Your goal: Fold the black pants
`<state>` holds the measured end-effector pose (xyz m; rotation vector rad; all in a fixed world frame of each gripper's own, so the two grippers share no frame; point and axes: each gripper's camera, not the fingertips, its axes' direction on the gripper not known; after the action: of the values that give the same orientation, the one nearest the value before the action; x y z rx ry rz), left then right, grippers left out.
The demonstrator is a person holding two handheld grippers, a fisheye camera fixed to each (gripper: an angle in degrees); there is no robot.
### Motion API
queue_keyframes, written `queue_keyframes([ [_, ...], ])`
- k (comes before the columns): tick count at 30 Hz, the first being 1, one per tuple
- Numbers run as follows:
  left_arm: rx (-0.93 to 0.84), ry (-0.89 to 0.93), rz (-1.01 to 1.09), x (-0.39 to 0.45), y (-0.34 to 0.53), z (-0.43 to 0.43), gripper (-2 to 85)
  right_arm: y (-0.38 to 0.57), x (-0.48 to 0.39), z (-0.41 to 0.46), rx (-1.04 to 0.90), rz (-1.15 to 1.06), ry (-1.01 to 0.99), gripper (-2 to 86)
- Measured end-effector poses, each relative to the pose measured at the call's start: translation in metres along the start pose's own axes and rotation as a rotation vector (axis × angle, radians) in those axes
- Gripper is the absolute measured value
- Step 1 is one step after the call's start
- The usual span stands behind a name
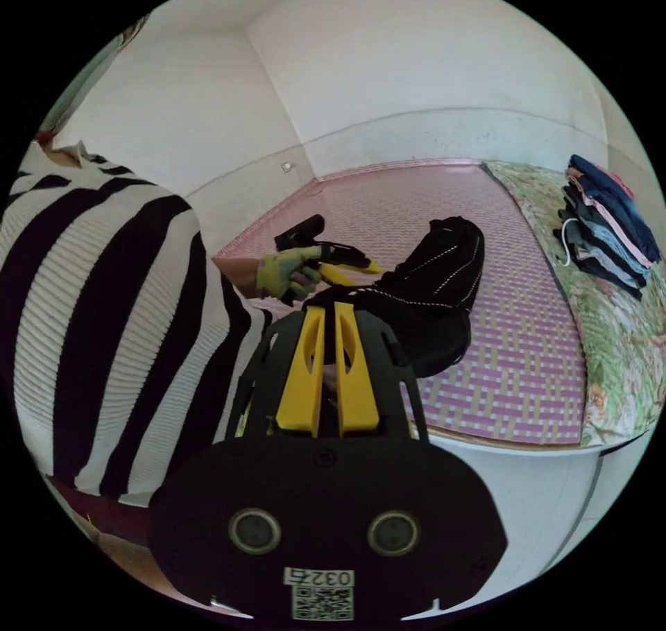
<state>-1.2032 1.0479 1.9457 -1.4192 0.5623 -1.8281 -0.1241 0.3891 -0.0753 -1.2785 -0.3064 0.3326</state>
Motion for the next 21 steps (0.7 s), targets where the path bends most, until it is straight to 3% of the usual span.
queue_keyframes([
  [2,-0.034,-0.027,-0.051,0.005,-0.011,0.012,18.8,-0.002,0.002,0.007,-0.017,-0.021,-0.023,-0.5],
  [6,-0.095,-0.125,-0.137,-0.011,-0.032,0.028,10.6,-0.001,0.010,0.014,-0.022,-0.048,-0.011,-0.5],
  [11,-0.052,0.102,-0.174,-0.034,-0.024,0.006,2.2,0.011,0.046,0.001,0.006,0.047,0.039,-0.4],
  [16,0.091,0.120,0.090,-0.005,-0.026,-0.048,0.6,0.028,0.093,-0.016,0.106,0.226,0.071,0.0],
  [21,0.161,0.027,0.517,0.055,-0.019,-0.087,0.5,0.010,0.098,-0.008,0.096,0.165,0.088,1.0],
])
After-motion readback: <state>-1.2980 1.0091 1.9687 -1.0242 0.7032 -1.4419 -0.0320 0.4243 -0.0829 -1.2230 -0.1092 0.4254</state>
